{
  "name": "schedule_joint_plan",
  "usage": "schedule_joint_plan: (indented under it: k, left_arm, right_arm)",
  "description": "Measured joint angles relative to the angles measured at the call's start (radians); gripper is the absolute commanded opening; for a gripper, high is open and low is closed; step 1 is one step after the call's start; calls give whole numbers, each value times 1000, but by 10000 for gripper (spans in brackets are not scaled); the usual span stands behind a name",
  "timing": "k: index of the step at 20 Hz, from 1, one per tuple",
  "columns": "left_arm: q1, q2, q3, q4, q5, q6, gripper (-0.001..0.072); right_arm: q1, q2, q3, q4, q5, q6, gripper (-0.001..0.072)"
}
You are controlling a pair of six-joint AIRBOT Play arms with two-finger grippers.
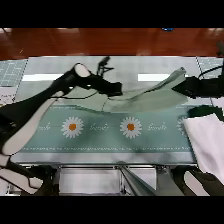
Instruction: Fold the shirts.
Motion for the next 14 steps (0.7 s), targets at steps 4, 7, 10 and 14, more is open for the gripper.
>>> schedule_joint_plan:
  k: [4,7,10,14]
  left_arm:
    - [-154,-149,156,5,-74,-67,17]
    - [-221,-188,207,5,-126,-85,17]
    - [-198,-177,229,27,-191,-90,17]
    - [-49,-24,132,114,-244,-92,17]
  right_arm:
    - [1,102,-21,-8,37,25,30]
    - [1,128,-26,-8,54,33,30]
    - [2,137,-28,2,61,46,30]
    - [62,116,-28,58,36,56,30]
